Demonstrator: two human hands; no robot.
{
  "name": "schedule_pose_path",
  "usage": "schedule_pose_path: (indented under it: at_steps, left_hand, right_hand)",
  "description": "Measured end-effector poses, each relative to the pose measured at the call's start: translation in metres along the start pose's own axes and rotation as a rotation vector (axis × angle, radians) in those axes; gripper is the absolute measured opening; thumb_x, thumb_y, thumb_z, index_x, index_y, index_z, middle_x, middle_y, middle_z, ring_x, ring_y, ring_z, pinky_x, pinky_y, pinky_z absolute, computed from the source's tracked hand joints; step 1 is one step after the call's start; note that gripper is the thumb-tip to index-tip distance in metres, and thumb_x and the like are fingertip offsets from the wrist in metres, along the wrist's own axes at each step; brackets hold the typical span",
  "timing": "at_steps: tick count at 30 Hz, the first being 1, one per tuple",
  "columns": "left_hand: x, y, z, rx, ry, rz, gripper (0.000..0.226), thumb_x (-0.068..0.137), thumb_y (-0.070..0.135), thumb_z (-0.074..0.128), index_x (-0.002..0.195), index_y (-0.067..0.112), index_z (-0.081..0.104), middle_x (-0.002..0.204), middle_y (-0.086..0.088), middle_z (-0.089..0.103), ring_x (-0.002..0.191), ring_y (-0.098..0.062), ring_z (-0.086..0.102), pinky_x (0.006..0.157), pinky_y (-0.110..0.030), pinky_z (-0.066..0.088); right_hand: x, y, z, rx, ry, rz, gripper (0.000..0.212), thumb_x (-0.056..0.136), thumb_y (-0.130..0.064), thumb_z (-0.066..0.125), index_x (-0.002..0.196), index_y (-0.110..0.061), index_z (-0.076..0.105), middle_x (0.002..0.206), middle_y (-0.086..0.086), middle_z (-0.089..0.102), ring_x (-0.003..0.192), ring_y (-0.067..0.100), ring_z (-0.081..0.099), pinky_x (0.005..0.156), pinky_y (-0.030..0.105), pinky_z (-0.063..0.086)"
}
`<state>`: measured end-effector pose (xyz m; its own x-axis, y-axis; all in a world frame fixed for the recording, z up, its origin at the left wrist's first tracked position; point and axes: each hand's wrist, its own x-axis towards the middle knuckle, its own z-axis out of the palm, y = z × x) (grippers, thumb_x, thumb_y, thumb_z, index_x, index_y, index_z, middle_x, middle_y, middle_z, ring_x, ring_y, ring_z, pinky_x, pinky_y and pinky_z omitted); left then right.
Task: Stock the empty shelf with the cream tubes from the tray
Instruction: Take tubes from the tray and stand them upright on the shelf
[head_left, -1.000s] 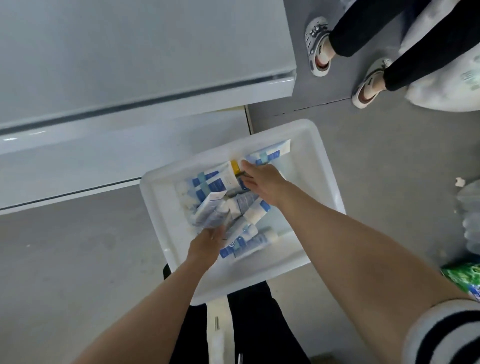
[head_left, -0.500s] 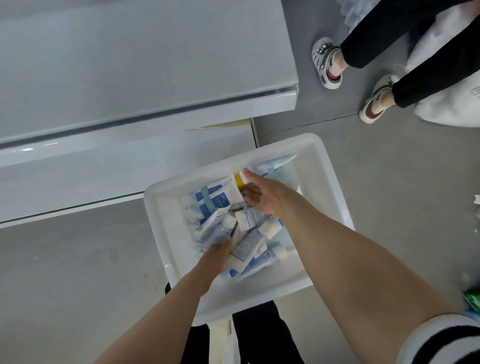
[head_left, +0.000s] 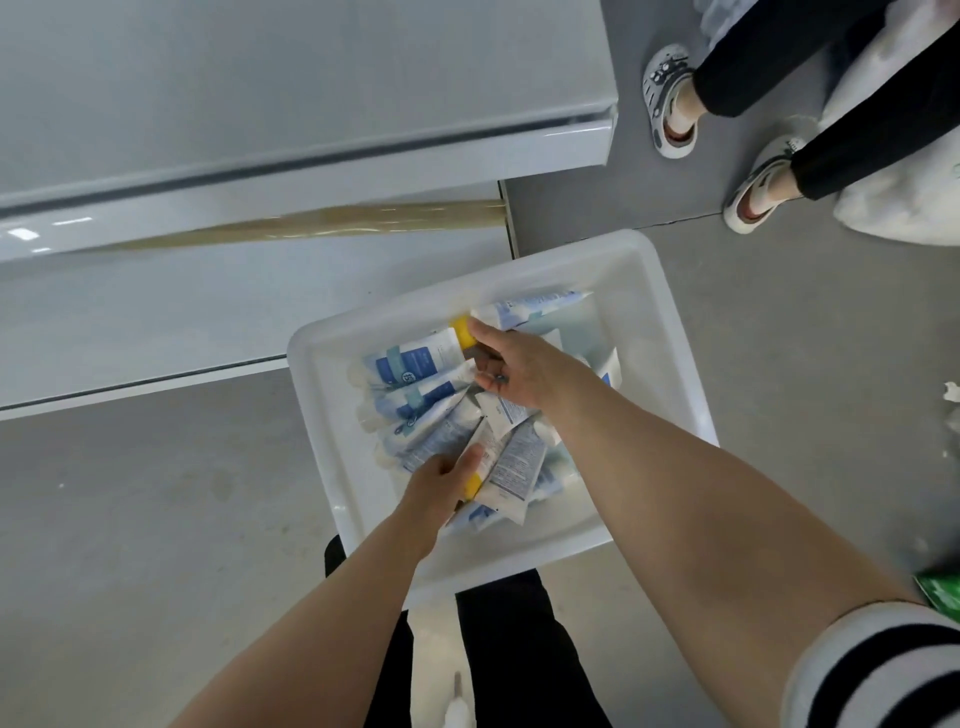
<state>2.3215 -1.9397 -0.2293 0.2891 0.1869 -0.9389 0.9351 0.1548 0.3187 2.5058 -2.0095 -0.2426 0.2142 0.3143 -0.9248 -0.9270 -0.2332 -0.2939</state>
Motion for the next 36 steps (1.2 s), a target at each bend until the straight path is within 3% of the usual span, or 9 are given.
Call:
schedule_pose_path:
  at_steps: [3,7,11,15,18,20,26,32,36]
  left_hand:
    - [-0.006,0.0,-0.007,-0.022,-0.01,-0.001,0.045,0.084,0.057,0.061,0.091,0.012,0.063,0.096,-0.009,0.068,0.086,-0.021,0.066,0.083,-0.035,0.057]
    - [-0.018,-0.005,-0.025,-0.021,-0.062,-0.038,0.054,0.083,0.061,0.059,0.1,0.01,0.063,0.102,-0.01,0.069,0.098,-0.024,0.066,0.081,-0.032,0.058]
    - [-0.029,-0.007,-0.033,-0.031,-0.094,-0.043,0.058,0.081,0.064,0.058,0.104,0.011,0.064,0.1,-0.009,0.072,0.092,-0.02,0.069,0.077,-0.029,0.057]
    - [-0.048,-0.008,-0.038,-0.051,-0.165,-0.039,0.062,0.078,0.065,0.06,0.105,0.01,0.064,0.09,-0.009,0.075,0.079,-0.018,0.068,0.076,-0.032,0.054]
    - [-0.073,-0.01,-0.046,-0.081,-0.202,-0.046,0.059,0.079,0.062,0.062,0.1,0.007,0.065,0.089,-0.01,0.074,0.079,-0.02,0.067,0.075,-0.031,0.053]
    - [-0.091,-0.012,-0.054,-0.134,-0.202,-0.048,0.056,0.08,0.059,0.062,0.1,0.006,0.065,0.088,-0.01,0.074,0.078,-0.02,0.067,0.075,-0.031,0.053]
    - [-0.141,-0.019,-0.095,-0.292,-0.213,0.071,0.056,0.078,0.051,0.066,0.11,0.005,0.062,0.095,-0.013,0.073,0.086,-0.02,0.068,0.07,-0.029,0.051]
    - [-0.2,-0.024,-0.161,-0.408,-0.136,0.257,0.046,0.088,0.043,0.063,0.111,0.003,0.061,0.095,-0.012,0.071,0.079,-0.019,0.063,0.069,-0.028,0.047]
    - [-0.249,-0.042,-0.225,-0.526,-0.12,0.424,0.044,0.088,0.039,0.063,0.114,0.004,0.06,0.102,-0.014,0.067,0.087,-0.021,0.062,0.072,-0.029,0.048]
  right_hand:
    - [-0.003,0.004,0.019,-0.059,0.027,-0.002,0.054,0.072,-0.052,0.08,0.111,-0.016,0.069,0.11,0.001,0.068,0.098,0.014,0.06,0.068,0.024,0.049]
    - [-0.007,0.002,0.042,-0.139,0.141,0.056,0.072,0.06,-0.063,0.082,0.113,-0.017,0.067,0.111,0.003,0.07,0.097,0.018,0.061,0.064,0.028,0.048]
    - [-0.019,0.0,0.042,-0.153,0.182,0.043,0.062,0.071,-0.048,0.082,0.117,-0.011,0.063,0.108,0.007,0.072,0.087,0.018,0.067,0.052,0.022,0.045]
    - [-0.046,0.007,0.033,-0.159,0.212,0.032,0.048,0.077,-0.047,0.078,0.109,-0.013,0.064,0.095,0.006,0.074,0.078,0.012,0.067,0.053,0.021,0.045]
    - [-0.079,0.016,0.019,-0.024,0.165,0.053,0.039,0.082,-0.037,0.077,0.108,-0.012,0.062,0.085,0.008,0.073,0.072,0.014,0.07,0.058,0.022,0.049]
    - [-0.105,0.022,0.013,0.053,0.11,0.061,0.035,0.083,-0.029,0.076,0.107,-0.008,0.061,0.09,0.014,0.072,0.08,0.02,0.069,0.066,0.026,0.052]
    - [-0.165,0.04,0.028,0.166,-0.113,-0.009,0.056,0.084,-0.015,0.072,0.133,-0.001,0.052,0.104,0.02,0.068,0.085,0.025,0.069,0.059,0.026,0.055]
    - [-0.226,0.062,0.104,0.19,-0.317,-0.124,0.047,0.088,0.002,0.062,0.134,-0.001,0.052,0.125,0.02,0.062,0.115,0.032,0.062,0.07,0.032,0.061]
    - [-0.265,0.082,0.189,0.117,-0.325,-0.272,0.044,0.088,0.009,0.056,0.131,0.001,0.051,0.126,0.019,0.06,0.109,0.031,0.065,0.068,0.032,0.061]
